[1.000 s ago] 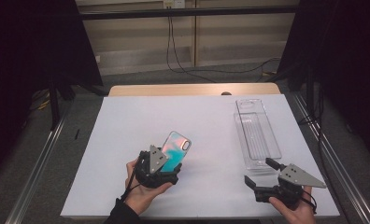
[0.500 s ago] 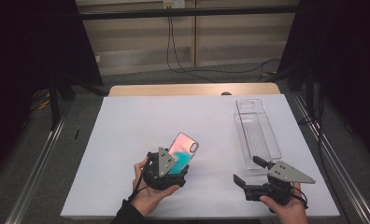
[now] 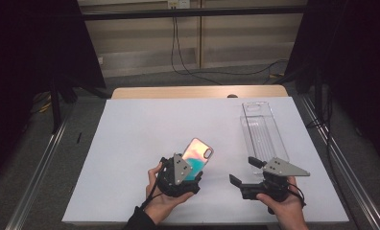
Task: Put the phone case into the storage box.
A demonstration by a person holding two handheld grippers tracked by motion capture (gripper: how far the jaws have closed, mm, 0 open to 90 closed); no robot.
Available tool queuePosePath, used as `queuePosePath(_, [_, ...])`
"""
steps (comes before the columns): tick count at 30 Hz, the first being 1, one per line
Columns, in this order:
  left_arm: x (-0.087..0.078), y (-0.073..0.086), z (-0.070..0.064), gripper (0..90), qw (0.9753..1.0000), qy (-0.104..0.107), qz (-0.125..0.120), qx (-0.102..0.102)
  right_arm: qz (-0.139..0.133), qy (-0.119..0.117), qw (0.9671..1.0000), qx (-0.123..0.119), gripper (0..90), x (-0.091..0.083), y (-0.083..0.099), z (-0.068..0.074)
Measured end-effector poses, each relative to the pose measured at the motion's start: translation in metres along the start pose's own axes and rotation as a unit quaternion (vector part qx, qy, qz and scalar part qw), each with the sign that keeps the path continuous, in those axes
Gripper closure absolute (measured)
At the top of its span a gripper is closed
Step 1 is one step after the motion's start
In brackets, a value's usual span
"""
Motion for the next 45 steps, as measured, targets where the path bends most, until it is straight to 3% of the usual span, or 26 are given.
queuePosePath(4, [-0.001,-0.001,0.0,17.0,1.0,-0.004,-0.005,-0.002,0.022,-0.011,0.9997,0.006,13.2,0.005,-0.001,0.002])
queuePosePath(15, [-0.001,-0.002,-0.005,17.1,0.9998,-0.007,-0.017,0.004,0.033,-0.009,0.9991,0.024,7.7,0.018,-0.011,0.0])
queuePosePath(19, [0.002,-0.002,-0.007,17.1,0.9998,-0.011,-0.01,0.014,0.037,-0.018,0.9987,0.03,10.4,0.019,-0.015,-0.002])
queuePosePath(23, [0.006,-0.004,-0.009,17.0,0.9998,-0.012,-0.014,0.01,0.044,-0.025,0.9981,0.036,14.1,0.019,-0.02,-0.006])
queuePosePath(30, [0.011,-0.011,-0.015,17.0,0.9993,-0.014,-0.028,0.021,0.047,-0.027,0.9982,0.028,19.4,0.024,-0.03,-0.005])
queuePosePath(35, [0.013,-0.011,-0.012,17.1,0.9992,-0.015,-0.032,0.02,0.052,-0.024,0.998,0.025,24.7,0.029,-0.036,-0.004])
queuePosePath(39, [0.012,-0.01,-0.013,17.0,0.9991,-0.017,-0.036,0.017,0.06,-0.029,0.9968,0.045,28.6,0.033,-0.037,-0.008])
queuePosePath(42, [0.014,-0.009,-0.014,17.1,0.9993,-0.015,-0.032,0.015,0.064,-0.027,0.9965,0.047,30.0,0.034,-0.038,-0.01])
queuePosePath(44, [0.015,-0.009,-0.014,17.1,0.9992,-0.016,-0.03,0.022,0.066,-0.031,0.996,0.053,32.1,0.036,-0.039,-0.011])
queuePosePath(45, [0.015,-0.009,-0.015,17.1,0.9993,-0.013,-0.028,0.021,0.077,-0.037,0.9942,0.065,32.8,0.038,-0.04,-0.012])
Point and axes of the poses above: each handheld gripper's, and its own axes: x roughly forward along the jaws, y roughly out of its underside, z roughly to its left, the point moved 1 cm from there along x, roughly forward along the jaws, and after that the axes turned 9 degrees about -x, right-handed, at the moved point
